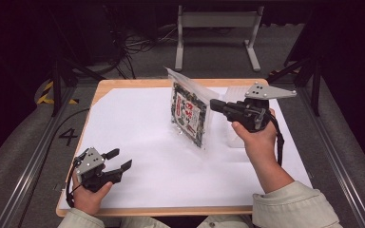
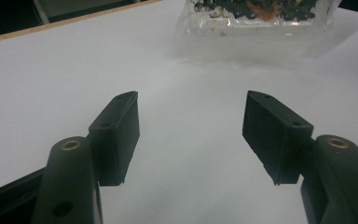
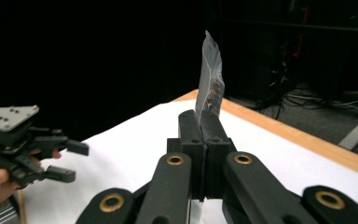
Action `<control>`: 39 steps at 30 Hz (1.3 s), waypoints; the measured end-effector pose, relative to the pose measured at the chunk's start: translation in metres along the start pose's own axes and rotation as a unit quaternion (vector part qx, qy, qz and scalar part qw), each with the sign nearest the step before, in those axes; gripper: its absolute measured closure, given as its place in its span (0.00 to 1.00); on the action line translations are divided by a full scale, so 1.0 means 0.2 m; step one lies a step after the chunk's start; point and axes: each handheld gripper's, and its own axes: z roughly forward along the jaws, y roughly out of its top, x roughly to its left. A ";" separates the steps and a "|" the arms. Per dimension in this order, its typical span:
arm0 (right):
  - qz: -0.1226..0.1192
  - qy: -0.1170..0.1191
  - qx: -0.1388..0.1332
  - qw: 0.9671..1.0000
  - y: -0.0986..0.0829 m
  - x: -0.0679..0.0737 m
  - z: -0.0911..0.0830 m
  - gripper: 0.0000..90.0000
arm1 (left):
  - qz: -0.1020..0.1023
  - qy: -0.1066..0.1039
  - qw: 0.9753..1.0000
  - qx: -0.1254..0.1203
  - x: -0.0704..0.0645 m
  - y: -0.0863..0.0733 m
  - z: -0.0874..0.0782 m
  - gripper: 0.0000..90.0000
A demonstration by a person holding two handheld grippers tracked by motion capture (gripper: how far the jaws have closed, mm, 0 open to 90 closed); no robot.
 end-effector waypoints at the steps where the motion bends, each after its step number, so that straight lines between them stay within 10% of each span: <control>1: -0.001 -0.006 -0.003 1.000 0.01 -0.01 -0.01 1.00 | 0.000 0.000 1.000 0.000 0.00 0.00 0.00 0.41; 39: -0.008 -0.151 -0.072 0.986 0.25 -0.30 -0.42 1.00 | -0.005 0.000 1.000 0.005 0.00 -0.01 0.00 0.41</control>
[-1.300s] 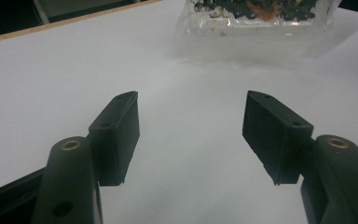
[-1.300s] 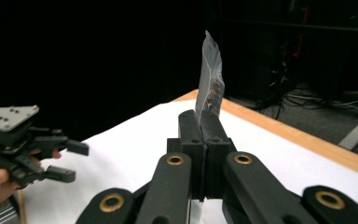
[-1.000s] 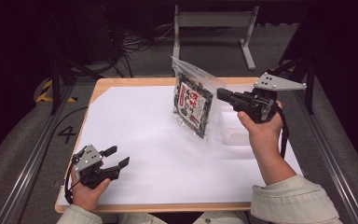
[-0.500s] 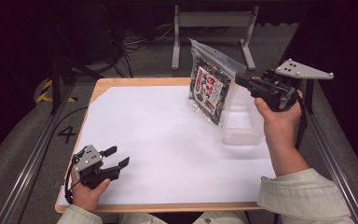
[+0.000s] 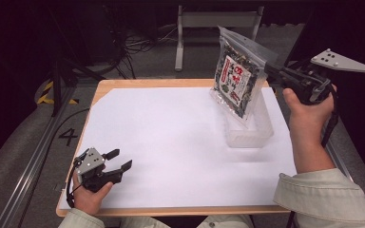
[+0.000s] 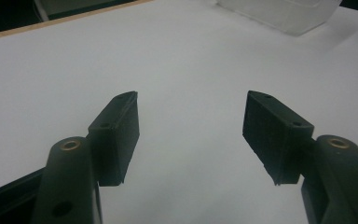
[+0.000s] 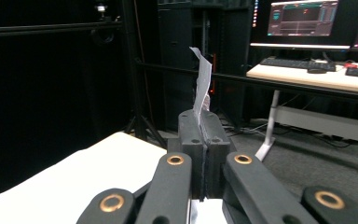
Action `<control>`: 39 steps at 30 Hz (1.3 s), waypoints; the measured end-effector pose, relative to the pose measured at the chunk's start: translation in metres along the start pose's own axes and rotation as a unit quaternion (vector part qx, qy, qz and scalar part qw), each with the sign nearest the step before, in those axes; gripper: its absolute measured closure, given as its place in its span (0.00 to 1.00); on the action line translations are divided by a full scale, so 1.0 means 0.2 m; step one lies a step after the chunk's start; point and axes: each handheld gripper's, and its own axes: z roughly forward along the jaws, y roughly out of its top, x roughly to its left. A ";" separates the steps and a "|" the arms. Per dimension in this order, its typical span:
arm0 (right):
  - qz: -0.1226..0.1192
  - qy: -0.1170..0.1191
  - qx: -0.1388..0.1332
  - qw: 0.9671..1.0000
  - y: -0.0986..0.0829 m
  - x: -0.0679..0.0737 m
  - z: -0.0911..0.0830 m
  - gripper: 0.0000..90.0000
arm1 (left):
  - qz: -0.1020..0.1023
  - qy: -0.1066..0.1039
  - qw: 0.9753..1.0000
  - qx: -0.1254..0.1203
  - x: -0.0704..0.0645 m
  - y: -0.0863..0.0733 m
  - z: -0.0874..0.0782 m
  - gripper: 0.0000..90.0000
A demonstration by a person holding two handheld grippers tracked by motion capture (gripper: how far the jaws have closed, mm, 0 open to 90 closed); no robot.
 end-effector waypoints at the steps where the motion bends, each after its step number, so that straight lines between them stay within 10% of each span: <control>1: 0.000 -0.005 -0.001 1.000 0.01 -0.02 -0.01 1.00 | 0.001 0.002 1.000 -0.002 0.00 0.00 0.00 0.41; 39: -0.023 -0.024 0.002 0.999 -0.20 -0.36 0.04 1.00 | -0.010 0.017 1.000 0.004 0.00 -0.04 -0.04 0.40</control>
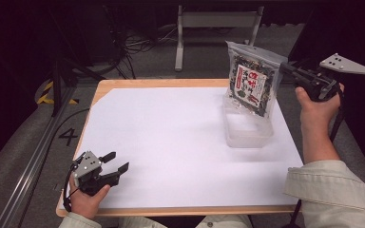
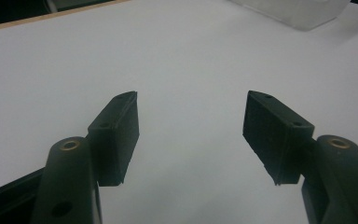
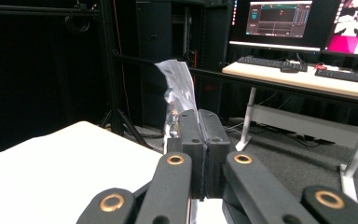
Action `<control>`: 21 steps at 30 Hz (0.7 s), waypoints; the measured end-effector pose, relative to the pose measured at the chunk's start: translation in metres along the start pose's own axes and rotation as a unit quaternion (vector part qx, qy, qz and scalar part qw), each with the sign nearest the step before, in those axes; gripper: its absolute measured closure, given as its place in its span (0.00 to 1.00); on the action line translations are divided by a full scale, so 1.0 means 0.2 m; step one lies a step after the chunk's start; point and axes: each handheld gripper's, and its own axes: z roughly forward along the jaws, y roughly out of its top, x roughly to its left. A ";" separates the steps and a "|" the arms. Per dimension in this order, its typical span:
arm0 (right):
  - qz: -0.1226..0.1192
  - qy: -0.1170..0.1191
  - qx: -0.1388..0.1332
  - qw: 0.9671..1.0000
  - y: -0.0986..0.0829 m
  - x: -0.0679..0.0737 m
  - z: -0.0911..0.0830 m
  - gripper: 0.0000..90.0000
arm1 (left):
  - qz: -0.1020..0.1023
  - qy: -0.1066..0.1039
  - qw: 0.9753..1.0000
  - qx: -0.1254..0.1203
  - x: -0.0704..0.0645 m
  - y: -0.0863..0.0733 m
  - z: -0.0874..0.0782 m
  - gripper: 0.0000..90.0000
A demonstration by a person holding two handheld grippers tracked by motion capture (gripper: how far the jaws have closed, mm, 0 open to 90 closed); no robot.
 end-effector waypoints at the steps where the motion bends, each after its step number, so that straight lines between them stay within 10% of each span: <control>1: 0.002 0.000 0.001 1.000 -0.01 -0.01 0.00 1.00 | -0.001 0.000 1.000 0.000 0.00 0.00 0.00 0.40; 21: 0.022 0.011 0.009 1.000 -0.26 -0.03 -0.04 0.99 | 0.006 -0.008 1.000 0.000 0.00 0.02 0.03 0.40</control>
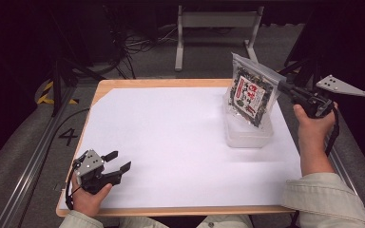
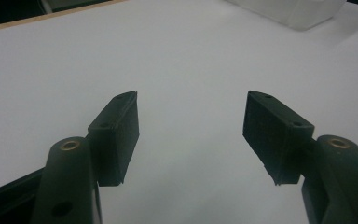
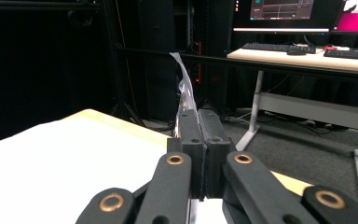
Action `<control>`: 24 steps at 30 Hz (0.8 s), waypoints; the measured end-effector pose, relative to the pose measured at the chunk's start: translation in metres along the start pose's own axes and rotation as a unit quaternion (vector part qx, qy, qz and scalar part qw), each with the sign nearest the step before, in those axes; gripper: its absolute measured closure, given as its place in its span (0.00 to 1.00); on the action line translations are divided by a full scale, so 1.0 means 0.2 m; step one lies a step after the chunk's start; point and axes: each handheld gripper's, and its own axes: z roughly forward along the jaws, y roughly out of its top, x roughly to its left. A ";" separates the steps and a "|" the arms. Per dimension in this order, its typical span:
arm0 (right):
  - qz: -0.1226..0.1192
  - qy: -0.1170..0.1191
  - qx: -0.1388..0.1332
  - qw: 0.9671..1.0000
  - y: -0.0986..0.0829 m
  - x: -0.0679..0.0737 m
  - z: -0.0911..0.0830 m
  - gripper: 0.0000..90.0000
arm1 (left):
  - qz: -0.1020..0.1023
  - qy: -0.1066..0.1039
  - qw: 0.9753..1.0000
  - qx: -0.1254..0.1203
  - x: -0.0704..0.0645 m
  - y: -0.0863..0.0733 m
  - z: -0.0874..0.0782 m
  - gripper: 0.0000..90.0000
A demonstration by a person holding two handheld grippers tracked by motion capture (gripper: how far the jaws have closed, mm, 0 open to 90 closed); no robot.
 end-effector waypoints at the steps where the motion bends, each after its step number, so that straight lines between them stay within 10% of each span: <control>1: -0.002 0.000 0.001 1.000 -0.01 0.00 0.00 0.99 | 0.000 -0.001 1.000 0.001 0.00 0.00 0.00 0.40; 24: 0.012 -0.032 0.044 0.998 -0.12 0.03 -0.08 0.99 | 0.000 -0.006 1.000 0.003 -0.01 0.01 0.02 0.40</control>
